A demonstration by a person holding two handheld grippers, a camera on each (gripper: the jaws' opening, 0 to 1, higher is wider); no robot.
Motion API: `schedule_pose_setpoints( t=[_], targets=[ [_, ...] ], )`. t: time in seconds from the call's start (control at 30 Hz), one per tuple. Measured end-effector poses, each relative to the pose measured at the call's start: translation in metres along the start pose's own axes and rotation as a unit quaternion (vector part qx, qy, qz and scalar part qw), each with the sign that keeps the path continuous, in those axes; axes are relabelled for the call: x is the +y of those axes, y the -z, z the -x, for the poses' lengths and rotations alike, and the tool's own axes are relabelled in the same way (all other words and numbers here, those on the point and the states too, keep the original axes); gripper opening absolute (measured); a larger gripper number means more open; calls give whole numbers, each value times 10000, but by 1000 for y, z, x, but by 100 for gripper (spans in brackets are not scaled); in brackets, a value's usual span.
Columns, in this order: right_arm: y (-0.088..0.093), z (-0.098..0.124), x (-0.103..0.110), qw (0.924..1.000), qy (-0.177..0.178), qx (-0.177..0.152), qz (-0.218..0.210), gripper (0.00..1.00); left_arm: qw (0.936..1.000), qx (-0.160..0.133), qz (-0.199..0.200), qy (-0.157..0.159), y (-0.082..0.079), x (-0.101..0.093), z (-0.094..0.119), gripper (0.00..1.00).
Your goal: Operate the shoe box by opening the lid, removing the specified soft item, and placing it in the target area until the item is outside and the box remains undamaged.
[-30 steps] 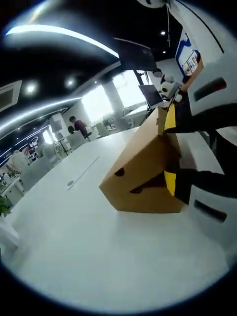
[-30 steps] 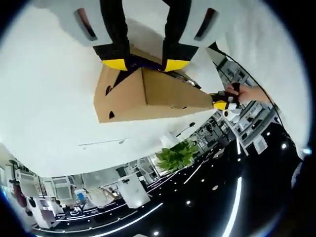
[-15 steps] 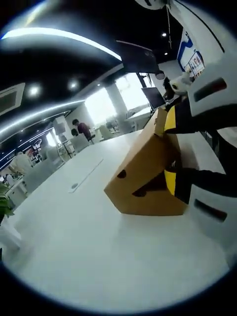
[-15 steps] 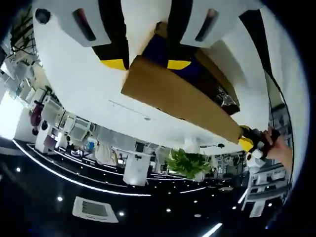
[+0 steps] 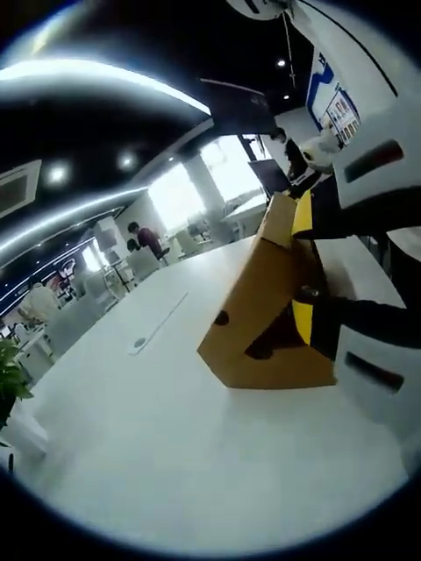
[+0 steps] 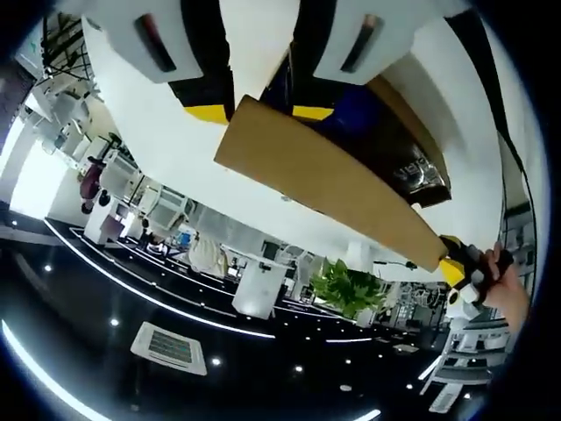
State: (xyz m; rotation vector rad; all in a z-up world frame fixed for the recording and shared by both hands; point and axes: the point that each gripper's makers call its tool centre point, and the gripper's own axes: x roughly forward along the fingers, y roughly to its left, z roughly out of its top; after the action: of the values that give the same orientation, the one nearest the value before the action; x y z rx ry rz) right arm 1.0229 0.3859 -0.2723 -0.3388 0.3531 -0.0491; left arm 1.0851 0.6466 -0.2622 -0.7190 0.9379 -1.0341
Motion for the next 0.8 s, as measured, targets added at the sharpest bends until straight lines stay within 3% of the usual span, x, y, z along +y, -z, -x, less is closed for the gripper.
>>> schedule_pose_setpoints(
  t=[0.2, 0.3, 0.47, 0.5, 0.73, 0.8],
  targets=[
    [2, 2, 1, 9999, 29, 107, 116, 22, 9999, 95, -40, 30, 4, -2, 5, 23],
    [-1, 2, -1, 9997, 66, 116, 196, 20, 9993, 274, -114, 224, 14, -12, 12, 20],
    [-8, 2, -5, 9998, 136, 64, 153, 19, 9950, 465, -879, -119, 21, -1, 13, 23],
    [-9, 1, -6, 9998, 143, 53, 91, 19, 9920, 515, -1146, -123, 22, -1, 11, 23],
    [-24, 0, -13, 9991, 196, -122, -350, 19, 9778, 800, -1938, -22, 28, -1, 1, 21],
    [-28, 0, -16, 9983, 284, -202, -468, 18, 9680, 860, -2357, -54, 30, 1, 0, 23]
  ],
)
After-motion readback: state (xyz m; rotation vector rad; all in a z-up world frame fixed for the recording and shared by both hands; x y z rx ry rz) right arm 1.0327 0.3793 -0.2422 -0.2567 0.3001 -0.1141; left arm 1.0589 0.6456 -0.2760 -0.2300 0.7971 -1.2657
